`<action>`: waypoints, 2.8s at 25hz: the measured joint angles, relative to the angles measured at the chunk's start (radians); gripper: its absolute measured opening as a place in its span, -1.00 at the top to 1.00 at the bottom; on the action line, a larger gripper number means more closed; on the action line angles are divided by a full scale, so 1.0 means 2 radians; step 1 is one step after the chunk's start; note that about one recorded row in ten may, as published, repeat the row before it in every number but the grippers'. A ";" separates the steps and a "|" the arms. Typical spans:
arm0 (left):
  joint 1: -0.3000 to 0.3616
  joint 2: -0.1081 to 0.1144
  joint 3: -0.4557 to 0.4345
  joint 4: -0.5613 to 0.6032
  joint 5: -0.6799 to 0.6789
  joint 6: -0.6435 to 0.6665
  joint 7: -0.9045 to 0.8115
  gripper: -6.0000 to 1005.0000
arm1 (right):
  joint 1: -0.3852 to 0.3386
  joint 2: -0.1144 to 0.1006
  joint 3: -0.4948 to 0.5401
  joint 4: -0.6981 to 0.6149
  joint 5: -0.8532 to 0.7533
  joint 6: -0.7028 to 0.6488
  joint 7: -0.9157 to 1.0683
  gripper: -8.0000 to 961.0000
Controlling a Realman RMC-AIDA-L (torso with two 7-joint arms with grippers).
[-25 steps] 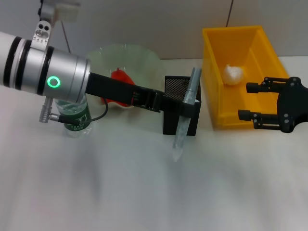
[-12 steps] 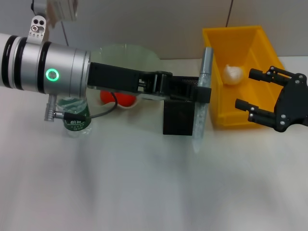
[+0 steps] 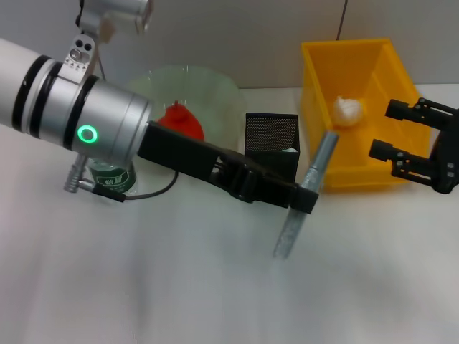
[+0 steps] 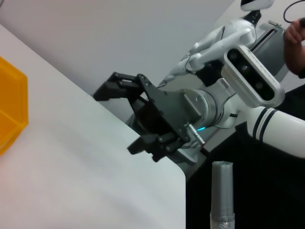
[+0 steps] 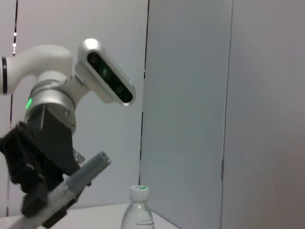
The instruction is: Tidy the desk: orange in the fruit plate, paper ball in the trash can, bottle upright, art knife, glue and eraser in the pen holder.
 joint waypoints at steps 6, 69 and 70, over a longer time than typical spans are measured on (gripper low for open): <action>0.004 -0.002 -0.052 -0.010 -0.009 -0.003 0.009 0.70 | -0.004 -0.001 -0.003 0.005 0.000 -0.006 -0.008 -0.45; 0.107 -0.011 -0.148 -0.613 -0.374 -0.050 0.461 0.70 | 0.053 0.039 0.025 0.432 0.059 0.069 -0.421 -0.37; 0.108 -0.011 -0.150 -0.616 -0.374 -0.051 0.461 0.70 | 0.055 0.039 0.025 0.434 0.059 0.071 -0.423 -0.36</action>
